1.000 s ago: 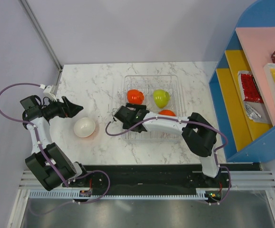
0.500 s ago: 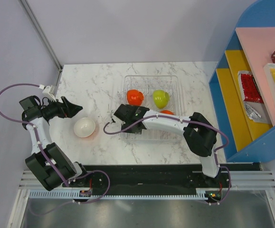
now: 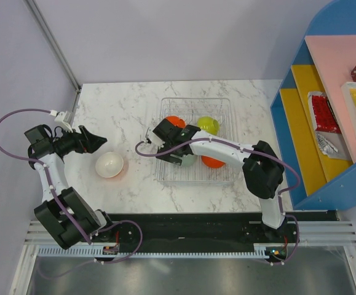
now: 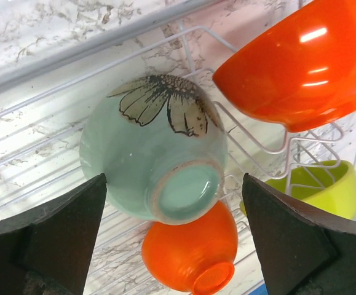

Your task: Load the bowls into the dish rack

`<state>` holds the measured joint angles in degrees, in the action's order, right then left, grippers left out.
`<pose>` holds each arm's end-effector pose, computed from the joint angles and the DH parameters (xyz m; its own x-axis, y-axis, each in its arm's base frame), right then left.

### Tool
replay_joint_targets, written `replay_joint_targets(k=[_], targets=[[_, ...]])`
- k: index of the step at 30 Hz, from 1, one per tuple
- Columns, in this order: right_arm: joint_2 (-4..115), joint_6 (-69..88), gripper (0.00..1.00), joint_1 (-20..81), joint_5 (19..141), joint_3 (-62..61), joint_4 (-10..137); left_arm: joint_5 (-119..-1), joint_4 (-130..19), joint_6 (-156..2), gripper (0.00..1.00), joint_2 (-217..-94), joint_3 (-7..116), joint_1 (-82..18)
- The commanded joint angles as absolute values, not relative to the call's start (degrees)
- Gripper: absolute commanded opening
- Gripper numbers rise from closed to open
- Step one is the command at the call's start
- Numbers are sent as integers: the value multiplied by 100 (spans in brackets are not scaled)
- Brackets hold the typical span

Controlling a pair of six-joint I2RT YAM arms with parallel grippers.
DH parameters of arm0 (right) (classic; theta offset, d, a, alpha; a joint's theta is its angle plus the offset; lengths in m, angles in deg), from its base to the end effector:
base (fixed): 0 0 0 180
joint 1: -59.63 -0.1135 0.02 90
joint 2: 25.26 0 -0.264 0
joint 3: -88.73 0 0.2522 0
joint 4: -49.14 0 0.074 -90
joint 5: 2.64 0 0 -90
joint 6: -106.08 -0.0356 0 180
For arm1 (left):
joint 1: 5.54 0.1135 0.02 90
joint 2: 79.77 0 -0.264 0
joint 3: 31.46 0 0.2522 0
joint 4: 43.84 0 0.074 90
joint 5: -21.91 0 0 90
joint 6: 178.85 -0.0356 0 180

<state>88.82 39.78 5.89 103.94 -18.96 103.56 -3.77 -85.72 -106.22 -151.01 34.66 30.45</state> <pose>0.2632 0.3416 0.2321 -0.1952 -0.9175 -0.3464 -0.8398 0.3389 -0.4241 0.2189 0.1194 0.2756 -0.4923 -0.1977 -0.8477 0.4083 0.8077 -0.4255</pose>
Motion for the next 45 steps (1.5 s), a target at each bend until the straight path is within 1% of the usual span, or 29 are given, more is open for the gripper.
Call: replay_joint_targets(k=[1,3,10,16,19,21,25,28,33,36,38,39,41,42,44,45], targets=[[8513,3963,98,558,10783,-2127,10166,-612,-8379,-10573,100,-15034,3468,3093],[8381,4051,98,566,10969,-1961,9981,-735,-8344,-10590,100,-15078,3460,3093],[7917,3954,98,566,10608,-1960,10262,-1850,-8291,-10889,100,-15473,3521,3093],[7319,3998,98,575,10757,-1872,10280,-2448,-8265,-11170,100,-16158,3662,3076],[7134,4033,98,610,10811,-1697,10280,-2581,-8361,-11486,100,-16247,3671,3049],[7054,4033,98,672,10776,-1557,10280,-2625,-8563,-11767,98,-16221,3679,3006],[6765,4051,98,768,10626,-1293,10280,-3124,-8739,-12154,93,-16168,3557,2848],[6571,4060,98,909,10486,-1055,10280,-3502,-8748,-12435,92,-16177,3328,2637],[6369,4025,98,1138,10336,-695,10245,-3662,-8705,-12541,89,-16422,3117,2417],[6281,4033,98,1217,10292,-510,10227,-3732,-8652,-12533,82,-16545,3055,2311],[6280,4060,98,1252,10318,-379,10192,-3759,-8625,-12524,73,-16590,3038,2232],[6307,4068,98,1269,10353,-326,10114,-3785,-8617,-12524,64,-16625,3029,2206],[6342,4060,98,1296,10301,-177,10017,-3812,-8608,-12524,52,-16651,3029,2136],[6403,4051,98,1296,10249,-132,9964,-3847,-8608,-12515,39,-16660,3020,2109],[6508,4007,98,1296,10204,-62,9832,-3864,-8599,-12506,26,-16678,3020,2048],[6648,3981,98,1287,10152,-62,9762,-3856,-8608,-12498,14,-16678,3020,2030]])
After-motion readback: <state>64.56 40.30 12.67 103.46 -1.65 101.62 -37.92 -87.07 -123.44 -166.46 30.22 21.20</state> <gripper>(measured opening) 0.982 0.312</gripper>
